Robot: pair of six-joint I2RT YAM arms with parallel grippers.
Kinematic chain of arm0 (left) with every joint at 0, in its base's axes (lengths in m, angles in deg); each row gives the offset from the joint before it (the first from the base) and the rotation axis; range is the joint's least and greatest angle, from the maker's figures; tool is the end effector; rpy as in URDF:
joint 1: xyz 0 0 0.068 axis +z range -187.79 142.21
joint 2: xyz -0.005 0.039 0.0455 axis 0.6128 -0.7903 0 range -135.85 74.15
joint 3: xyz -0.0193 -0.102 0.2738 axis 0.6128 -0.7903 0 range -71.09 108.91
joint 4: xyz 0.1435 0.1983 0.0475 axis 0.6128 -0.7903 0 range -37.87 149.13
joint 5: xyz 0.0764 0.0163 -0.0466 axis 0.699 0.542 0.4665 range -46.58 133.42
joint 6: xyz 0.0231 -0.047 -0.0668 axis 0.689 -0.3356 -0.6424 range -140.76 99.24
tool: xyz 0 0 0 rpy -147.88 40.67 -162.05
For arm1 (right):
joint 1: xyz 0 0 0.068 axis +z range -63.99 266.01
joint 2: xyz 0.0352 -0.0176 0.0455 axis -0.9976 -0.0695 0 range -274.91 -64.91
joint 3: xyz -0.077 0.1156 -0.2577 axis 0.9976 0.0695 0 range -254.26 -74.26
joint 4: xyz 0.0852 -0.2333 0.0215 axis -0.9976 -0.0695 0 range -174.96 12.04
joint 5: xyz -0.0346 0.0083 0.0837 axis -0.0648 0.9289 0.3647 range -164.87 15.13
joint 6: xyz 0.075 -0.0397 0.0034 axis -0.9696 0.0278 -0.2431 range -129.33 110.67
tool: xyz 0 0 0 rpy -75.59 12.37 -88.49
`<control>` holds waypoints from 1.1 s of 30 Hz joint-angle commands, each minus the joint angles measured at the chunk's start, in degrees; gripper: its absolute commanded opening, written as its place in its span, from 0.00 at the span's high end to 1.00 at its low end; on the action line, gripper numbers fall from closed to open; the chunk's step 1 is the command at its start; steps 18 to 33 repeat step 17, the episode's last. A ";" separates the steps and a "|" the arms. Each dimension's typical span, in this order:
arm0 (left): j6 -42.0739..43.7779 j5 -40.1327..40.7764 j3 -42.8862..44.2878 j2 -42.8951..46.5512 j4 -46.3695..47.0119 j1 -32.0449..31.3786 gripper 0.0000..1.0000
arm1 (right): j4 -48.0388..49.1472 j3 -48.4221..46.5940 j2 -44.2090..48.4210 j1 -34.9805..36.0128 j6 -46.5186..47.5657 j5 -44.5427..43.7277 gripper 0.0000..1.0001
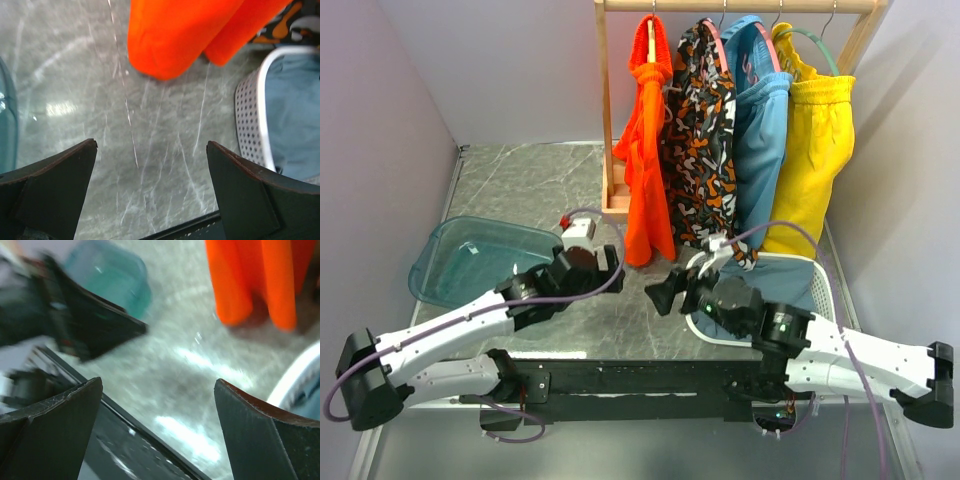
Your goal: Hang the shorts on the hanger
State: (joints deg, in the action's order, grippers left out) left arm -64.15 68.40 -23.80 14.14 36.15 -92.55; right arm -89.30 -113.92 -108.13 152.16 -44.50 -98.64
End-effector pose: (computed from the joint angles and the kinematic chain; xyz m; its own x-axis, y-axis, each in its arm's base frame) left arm 0.1597 -0.1716 0.2847 -0.6174 -0.2053 -0.7594 0.1630 0.9110 -0.3789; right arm 0.1026 0.1574 0.3172 -0.4764 0.2263 -0.8496 -0.4954 0.7292 0.4721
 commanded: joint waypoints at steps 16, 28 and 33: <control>-0.55 -1.77 -8.36 8.59 11.12 -1.75 0.03 | 7.20 7.76 2.96 1.35 -0.33 -8.05 0.00; -0.72 -1.16 -8.18 8.94 10.86 -1.66 0.03 | 7.29 7.76 3.14 1.26 0.19 -8.31 0.00; -0.72 -1.16 -8.18 8.94 10.86 -1.66 0.03 | 7.29 7.76 3.14 1.26 0.19 -8.31 0.00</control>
